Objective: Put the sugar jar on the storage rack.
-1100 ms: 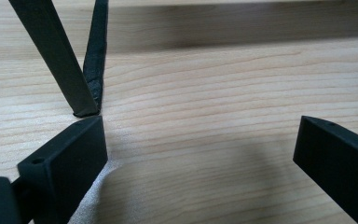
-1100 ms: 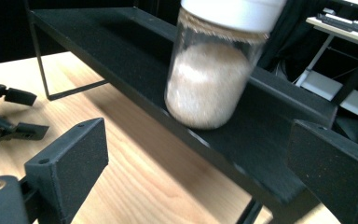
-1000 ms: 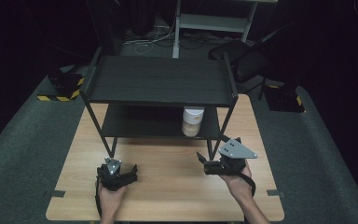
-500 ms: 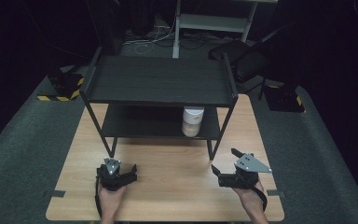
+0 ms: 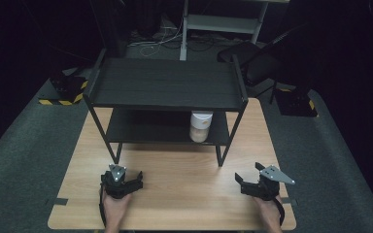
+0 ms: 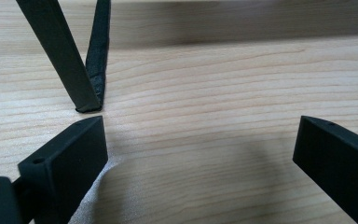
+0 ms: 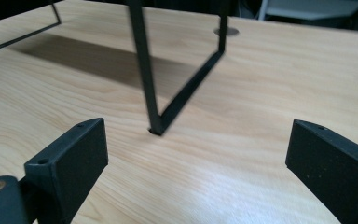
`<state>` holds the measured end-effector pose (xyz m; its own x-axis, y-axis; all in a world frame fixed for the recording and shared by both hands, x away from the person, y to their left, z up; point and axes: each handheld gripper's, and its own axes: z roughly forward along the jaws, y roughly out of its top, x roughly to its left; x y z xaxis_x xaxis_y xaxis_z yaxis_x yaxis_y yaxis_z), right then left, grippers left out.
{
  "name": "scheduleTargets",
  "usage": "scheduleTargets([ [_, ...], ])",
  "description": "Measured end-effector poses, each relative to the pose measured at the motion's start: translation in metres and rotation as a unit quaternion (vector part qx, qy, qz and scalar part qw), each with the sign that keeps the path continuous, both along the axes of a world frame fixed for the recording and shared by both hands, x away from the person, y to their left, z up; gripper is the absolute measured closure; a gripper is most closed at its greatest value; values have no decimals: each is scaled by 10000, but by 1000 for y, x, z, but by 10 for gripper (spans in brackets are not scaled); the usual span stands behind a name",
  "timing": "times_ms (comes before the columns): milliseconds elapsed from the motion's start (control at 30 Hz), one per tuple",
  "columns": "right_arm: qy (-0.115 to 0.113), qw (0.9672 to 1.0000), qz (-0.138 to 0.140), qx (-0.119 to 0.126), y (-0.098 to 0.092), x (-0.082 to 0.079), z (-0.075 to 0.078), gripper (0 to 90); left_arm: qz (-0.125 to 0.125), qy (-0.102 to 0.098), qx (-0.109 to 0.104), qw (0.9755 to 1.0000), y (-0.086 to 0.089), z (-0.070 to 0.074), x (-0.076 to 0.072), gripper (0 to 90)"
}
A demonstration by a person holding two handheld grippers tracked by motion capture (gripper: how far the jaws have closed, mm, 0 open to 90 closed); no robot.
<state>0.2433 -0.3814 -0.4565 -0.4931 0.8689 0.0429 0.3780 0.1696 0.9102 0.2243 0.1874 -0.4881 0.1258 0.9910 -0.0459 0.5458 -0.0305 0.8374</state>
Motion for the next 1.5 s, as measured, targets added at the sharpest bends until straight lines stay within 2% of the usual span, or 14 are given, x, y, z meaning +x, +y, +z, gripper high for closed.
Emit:
scheduleTargets([
  [167,181,9995,-216,131,-6,3,-13,51,1,16,8,10000,-1,0,0,31],
  [433,329,9987,-332,199,-8,5,-25,51,-4,29,26,10000,-1,0,1,31],
  [567,484,9978,-405,220,-8,5,-35,57,5,27,31,10000,-1,0,1,31],
  [600,490,9977,-430,176,-7,4,-34,57,7,25,29,10000,-1,0,1,31],
  [667,415,9980,-400,243,-8,3,-36,56,2,31,40,10000,-1,1,1,31],
  [933,499,9980,-391,0,-1,3,-34,57,-15,32,43,10000,-1,0,1,32],
  [1500,559,9974,-446,-67,2,4,-32,56,-29,0,7,10000,0,0,0,32],
])
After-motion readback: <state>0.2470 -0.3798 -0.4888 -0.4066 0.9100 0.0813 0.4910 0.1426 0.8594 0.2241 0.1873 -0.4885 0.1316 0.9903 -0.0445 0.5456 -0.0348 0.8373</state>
